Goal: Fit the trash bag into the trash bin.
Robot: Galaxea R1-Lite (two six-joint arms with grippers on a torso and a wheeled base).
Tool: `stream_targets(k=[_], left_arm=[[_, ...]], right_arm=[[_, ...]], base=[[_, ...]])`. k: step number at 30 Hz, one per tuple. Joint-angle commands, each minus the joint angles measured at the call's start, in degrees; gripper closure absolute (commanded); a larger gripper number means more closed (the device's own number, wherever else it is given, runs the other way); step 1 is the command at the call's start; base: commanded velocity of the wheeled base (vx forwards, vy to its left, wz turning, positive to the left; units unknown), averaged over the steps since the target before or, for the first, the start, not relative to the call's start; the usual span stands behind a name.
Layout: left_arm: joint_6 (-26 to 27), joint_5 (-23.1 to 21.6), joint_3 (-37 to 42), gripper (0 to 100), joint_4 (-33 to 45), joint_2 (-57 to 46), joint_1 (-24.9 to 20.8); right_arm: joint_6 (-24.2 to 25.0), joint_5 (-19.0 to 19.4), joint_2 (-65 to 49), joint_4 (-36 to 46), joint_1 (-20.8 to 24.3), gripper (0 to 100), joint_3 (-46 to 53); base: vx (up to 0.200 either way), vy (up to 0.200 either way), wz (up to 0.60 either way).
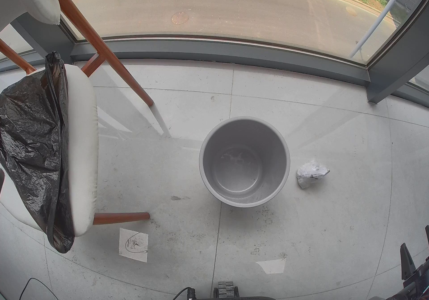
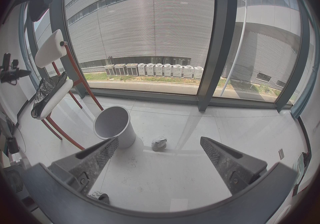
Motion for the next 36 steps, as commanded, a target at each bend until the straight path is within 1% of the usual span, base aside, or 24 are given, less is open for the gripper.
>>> stream_targets(k=[1, 6, 9, 12, 19, 26, 29, 32, 36], left_arm=[[-4.1, -0.6, -7.4, 0, 2.1, 12.8, -0.5], [-4.2, -0.2, -8.1, 0, 3.0, 15.7, -0.4], [-4.2, 0.5, -8.2, 0, 5.4, 18.0, -0.3], [-4.4, 1.3, -9.2, 0, 5.2, 20.8, -0.3], [-10.2, 1.3, -10.1, 0, 5.1, 26.2, -0.5], [-10.4, 1.2, -11.6, 0, 3.8, 30.9, -0.6], [-10.4, 1.2, -11.6, 0, 2.4, 33.5, -2.2], [-10.3, 1.7, -11.9, 0, 0.2, 36.1, -4.9], [-10.1, 3.1, -12.6, 0, -2.3, 38.0, -6.3]], right_arm=[[-0.3, 0.0, -0.3, 0.0, 0.0, 0, 1.0], [-0.1, 0.0, -0.3, 0.0, 0.0, 0, 1.0], [-0.2, 0.0, -0.3, 0.0, 0.0, 0, 1.0], [-0.3, 0.0, -0.2, 0.0, 0.0, 0, 1.0], [-0.7, 0.0, -0.3, 0.0, 0.0, 0, 1.0], [-0.7, 0.0, -0.3, 0.0, 0.0, 0, 1.0], [-0.7, 0.0, -0.2, 0.0, 0.0, 0, 1.0], [-0.9, 0.1, -0.2, 0.0, 0.0, 0, 1.0], [-0.9, 0.1, -0.2, 0.0, 0.0, 0, 1.0]], base=[[0.0, 0.0, 0.0], [0.0, 0.0, 0.0], [0.0, 0.0, 0.0], [0.0, 0.0, 0.0], [0.0, 0.0, 0.0], [0.0, 0.0, 0.0], [0.0, 0.0, 0.0], [0.0, 0.0, 0.0], [0.0, 0.0, 0.0]])
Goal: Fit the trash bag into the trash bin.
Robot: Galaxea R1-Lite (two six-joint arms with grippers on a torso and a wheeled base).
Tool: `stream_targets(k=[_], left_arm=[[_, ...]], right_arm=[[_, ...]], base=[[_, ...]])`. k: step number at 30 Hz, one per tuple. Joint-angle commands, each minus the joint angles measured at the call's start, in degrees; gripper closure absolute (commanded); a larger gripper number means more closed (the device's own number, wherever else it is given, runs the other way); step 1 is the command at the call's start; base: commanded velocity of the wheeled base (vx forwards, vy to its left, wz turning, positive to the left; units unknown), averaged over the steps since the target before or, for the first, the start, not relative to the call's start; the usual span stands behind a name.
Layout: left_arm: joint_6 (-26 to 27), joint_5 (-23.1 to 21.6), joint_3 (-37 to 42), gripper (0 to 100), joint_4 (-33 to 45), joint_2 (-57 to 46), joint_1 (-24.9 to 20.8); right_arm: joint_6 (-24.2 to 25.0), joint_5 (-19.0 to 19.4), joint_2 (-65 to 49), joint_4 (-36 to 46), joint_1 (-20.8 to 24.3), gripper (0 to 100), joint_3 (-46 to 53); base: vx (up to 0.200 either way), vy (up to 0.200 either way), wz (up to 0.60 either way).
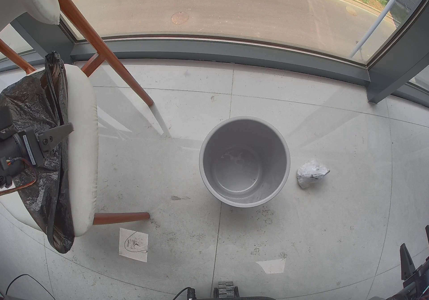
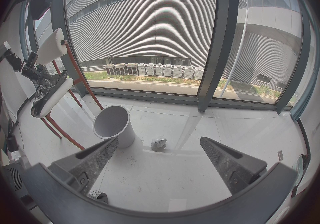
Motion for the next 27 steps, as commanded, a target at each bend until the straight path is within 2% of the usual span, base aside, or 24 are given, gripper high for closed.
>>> stream_targets(k=[1, 4, 12, 20, 21, 27], left_arm=[[0.1, 1.8, -0.7, 0, -1.7, 4.5, -2.8], [0.1, 3.7, -0.7, 0, -1.9, 5.7, -3.6], [0.4, 4.2, -1.0, 0, -2.5, 9.0, -4.0], [0.3, 6.9, -1.9, 0, -3.4, 11.0, -5.3], [0.3, 6.9, -1.9, 100, -3.4, 11.0, -5.3], [0.3, 8.7, -1.8, 100, -3.1, 11.1, -5.2]], right_arm=[[0.0, 0.1, -0.2, 0.0, 0.1, 0, 1.0], [0.0, 0.1, -0.2, -0.1, 0.0, 0, 1.0], [0.0, 0.1, -0.3, -0.1, 0.1, 0, 1.0], [0.1, 0.1, -0.3, -0.1, 0.1, 0, 1.0], [0.1, 0.1, -0.3, -0.1, 0.1, 0, 1.0], [0.1, 0.3, -0.3, 0.0, 0.1, 0, 1.0]], base=[[0.0, 0.0, 0.0], [0.0, 0.0, 0.0], [0.0, 0.0, 0.0], [0.0, 0.0, 0.0], [0.0, 0.0, 0.0], [0.0, 0.0, 0.0]])
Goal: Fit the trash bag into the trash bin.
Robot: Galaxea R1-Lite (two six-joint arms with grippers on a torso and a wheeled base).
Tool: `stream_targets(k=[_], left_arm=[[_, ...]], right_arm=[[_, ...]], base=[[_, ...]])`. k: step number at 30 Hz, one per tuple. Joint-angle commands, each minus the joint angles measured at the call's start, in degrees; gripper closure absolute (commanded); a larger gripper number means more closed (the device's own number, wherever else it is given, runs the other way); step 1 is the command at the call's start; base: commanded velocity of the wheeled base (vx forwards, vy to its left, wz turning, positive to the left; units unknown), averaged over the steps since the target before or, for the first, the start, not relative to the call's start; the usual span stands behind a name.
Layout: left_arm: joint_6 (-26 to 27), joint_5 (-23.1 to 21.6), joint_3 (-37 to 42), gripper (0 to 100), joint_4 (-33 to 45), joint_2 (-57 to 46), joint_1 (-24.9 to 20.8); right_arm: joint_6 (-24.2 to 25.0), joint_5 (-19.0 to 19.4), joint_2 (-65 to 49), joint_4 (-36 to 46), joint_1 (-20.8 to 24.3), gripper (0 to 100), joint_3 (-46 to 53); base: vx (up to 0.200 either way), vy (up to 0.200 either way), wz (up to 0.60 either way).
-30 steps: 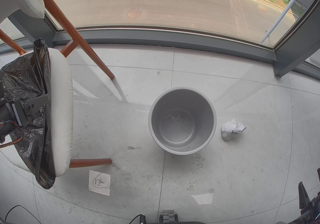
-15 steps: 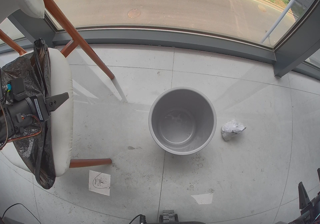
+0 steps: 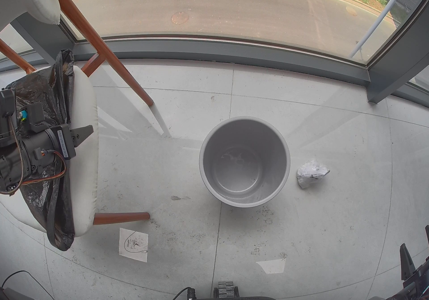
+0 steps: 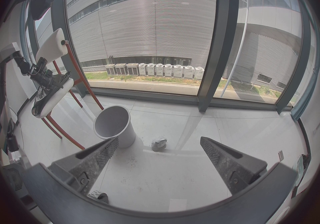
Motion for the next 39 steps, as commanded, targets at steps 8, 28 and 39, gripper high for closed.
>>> stream_targets(k=[8, 28, 39], left_arm=[[-0.4, 1.1, -0.1, 100, 0.1, -0.3, 0.4], [-24.5, -20.6, 1.6, 100, 13.2, -25.8, 3.3], [-34.1, -32.8, 2.3, 100, 8.9, -28.7, 3.0]], right_arm=[[0.0, 0.1, -0.3, 0.1, 0.0, 0, 1.0], [0.6, -0.1, -0.3, 0.1, 0.1, 0, 1.0], [0.6, -0.2, -0.3, 0.0, 0.1, 0, 1.0]], base=[[0.0, 0.0, 0.0], [0.0, 0.0, 0.0], [0.0, 0.0, 0.0]])
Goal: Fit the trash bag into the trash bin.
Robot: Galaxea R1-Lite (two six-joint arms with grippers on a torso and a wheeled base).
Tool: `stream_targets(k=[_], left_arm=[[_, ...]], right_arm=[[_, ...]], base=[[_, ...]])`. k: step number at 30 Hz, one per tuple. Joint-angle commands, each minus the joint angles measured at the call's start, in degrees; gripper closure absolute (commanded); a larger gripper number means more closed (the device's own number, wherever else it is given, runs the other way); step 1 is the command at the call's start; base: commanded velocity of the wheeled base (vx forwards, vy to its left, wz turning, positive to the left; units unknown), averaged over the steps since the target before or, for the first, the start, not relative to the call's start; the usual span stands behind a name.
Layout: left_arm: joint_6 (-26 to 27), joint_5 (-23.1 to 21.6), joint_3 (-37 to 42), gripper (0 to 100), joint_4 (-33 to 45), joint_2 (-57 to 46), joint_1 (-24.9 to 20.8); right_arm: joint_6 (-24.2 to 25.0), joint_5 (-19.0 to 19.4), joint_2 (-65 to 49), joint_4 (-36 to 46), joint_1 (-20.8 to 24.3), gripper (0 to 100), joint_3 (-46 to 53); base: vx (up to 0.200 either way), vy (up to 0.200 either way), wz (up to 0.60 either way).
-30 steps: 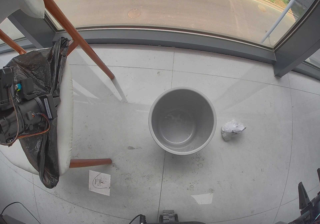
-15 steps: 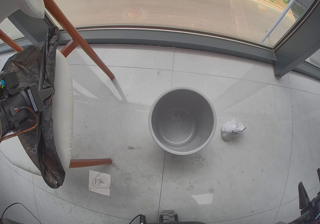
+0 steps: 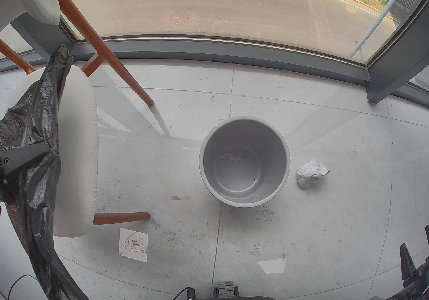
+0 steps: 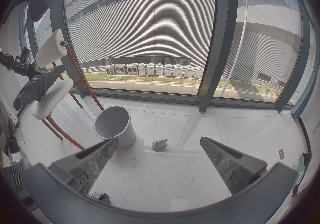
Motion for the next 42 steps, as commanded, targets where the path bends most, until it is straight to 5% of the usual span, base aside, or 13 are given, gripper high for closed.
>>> stream_targets(k=[1, 17, 42], left_arm=[[-0.9, -1.6, 1.2, 100, -5.1, -1.4, -0.4], [-4.7, -24.7, -1.1, 100, -9.5, 2.3, -0.1], [-4.7, -31.2, -1.7, 100, -18.3, 8.2, -0.3]], right_arm=[[0.1, 0.0, -0.3, 0.0, 0.0, 0, 1.0], [0.4, 0.0, -0.3, 0.0, 0.0, 0, 1.0], [0.2, 0.0, -0.3, 0.0, 0.0, 0, 1.0]], base=[[0.0, 0.0, 0.0], [0.0, 0.0, 0.0], [0.0, 0.0, 0.0]])
